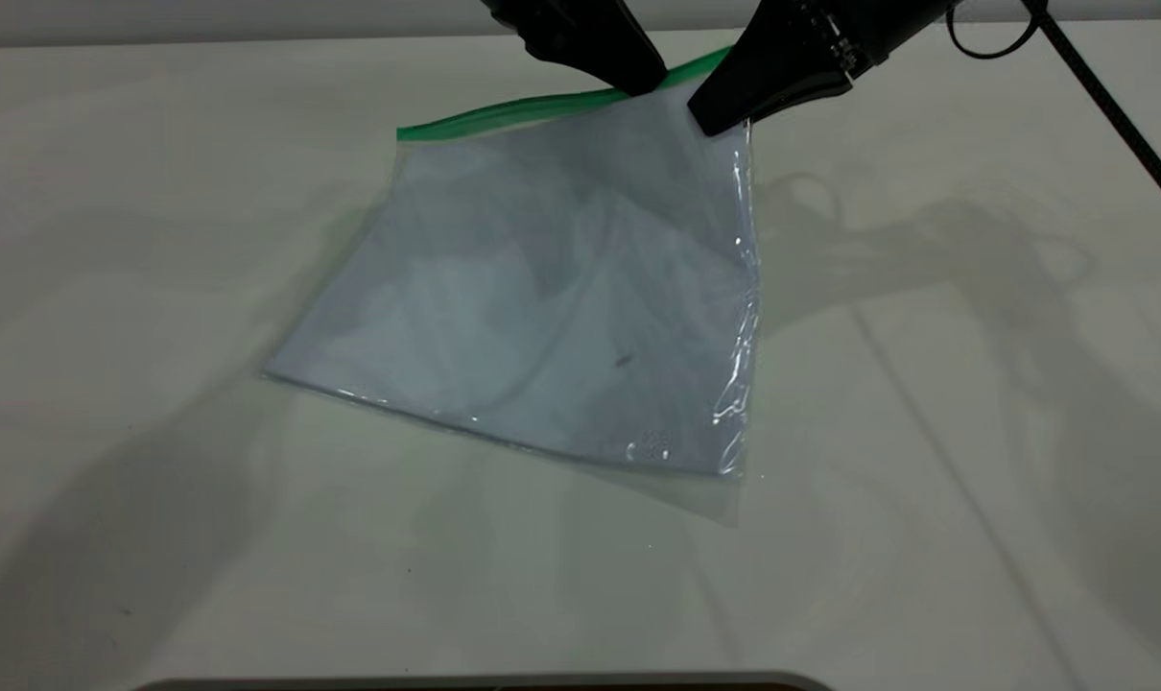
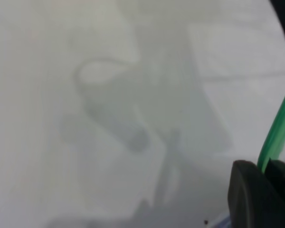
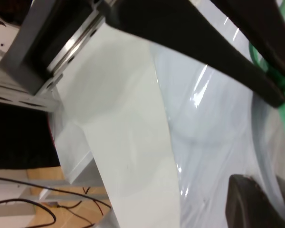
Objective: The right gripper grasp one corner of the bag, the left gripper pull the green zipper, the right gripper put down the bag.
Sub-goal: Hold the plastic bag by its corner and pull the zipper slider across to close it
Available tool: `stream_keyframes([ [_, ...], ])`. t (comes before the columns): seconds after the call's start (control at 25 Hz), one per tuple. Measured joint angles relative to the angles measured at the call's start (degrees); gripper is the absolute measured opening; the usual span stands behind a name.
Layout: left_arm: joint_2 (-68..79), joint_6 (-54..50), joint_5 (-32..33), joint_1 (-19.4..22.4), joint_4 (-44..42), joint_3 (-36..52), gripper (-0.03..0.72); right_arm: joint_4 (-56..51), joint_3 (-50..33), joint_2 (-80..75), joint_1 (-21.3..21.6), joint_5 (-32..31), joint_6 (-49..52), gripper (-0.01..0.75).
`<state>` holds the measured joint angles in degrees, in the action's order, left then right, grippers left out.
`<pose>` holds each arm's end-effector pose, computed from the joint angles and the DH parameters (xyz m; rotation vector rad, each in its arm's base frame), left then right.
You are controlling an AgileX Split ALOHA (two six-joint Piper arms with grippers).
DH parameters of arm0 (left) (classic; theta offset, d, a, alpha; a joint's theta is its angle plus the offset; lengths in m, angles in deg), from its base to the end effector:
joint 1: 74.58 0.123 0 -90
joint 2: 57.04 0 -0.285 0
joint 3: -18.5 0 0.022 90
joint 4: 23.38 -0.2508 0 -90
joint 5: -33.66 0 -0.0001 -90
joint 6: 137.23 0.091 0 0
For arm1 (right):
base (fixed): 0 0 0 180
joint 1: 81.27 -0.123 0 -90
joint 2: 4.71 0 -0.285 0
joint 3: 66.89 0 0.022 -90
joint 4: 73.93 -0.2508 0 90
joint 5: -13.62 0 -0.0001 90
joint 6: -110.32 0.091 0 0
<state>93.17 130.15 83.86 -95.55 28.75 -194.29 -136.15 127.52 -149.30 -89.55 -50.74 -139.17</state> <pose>0.4583 -0.2348 0.1037 1.5587 1.9289 -0.6782 0.4283 0.1357 0.0886 -0.9154 2.4362 1.2467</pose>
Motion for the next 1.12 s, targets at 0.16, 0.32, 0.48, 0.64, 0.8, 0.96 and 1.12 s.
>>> stream_keyframes([
  [0.16, 0.00, -0.04, 0.36, 1.65, 0.06, 0.00, 0.057, -1.27, 0.05, 0.34, 0.24, 0.19, -0.83, 0.033],
  [0.32, 0.00, -0.04, 0.49, 3.43, 0.52, 0.00, 0.057, -4.42, 0.10, 0.71, 0.24, 0.73, -2.03, 0.033],
  [0.48, 0.00, -0.04, 0.86, 5.17, 0.52, 0.00, 0.057, -6.48, 0.10, 1.04, 0.29, 0.93, -2.88, 0.033],
  [0.64, 0.00, -0.17, 1.25, 6.98, 0.35, 0.00, 0.057, -8.52, 0.10, 1.17, 0.29, 0.93, -3.70, 0.033],
  [0.8, 0.00, -0.30, 1.36, 8.15, 0.35, 0.00, 0.059, -9.35, 0.10, 2.12, 0.29, 0.93, -4.19, 0.033],
  [0.96, 0.00, -0.30, 1.36, 9.38, -0.12, 0.00, 0.061, -9.43, 0.10, 3.34, 0.29, 0.93, -4.51, 0.033],
  [1.12, 0.00, -1.06, 1.40, 10.53, -1.89, 0.00, 0.063, -9.43, 0.10, 4.50, 0.48, 0.93, -4.69, 0.033],
])
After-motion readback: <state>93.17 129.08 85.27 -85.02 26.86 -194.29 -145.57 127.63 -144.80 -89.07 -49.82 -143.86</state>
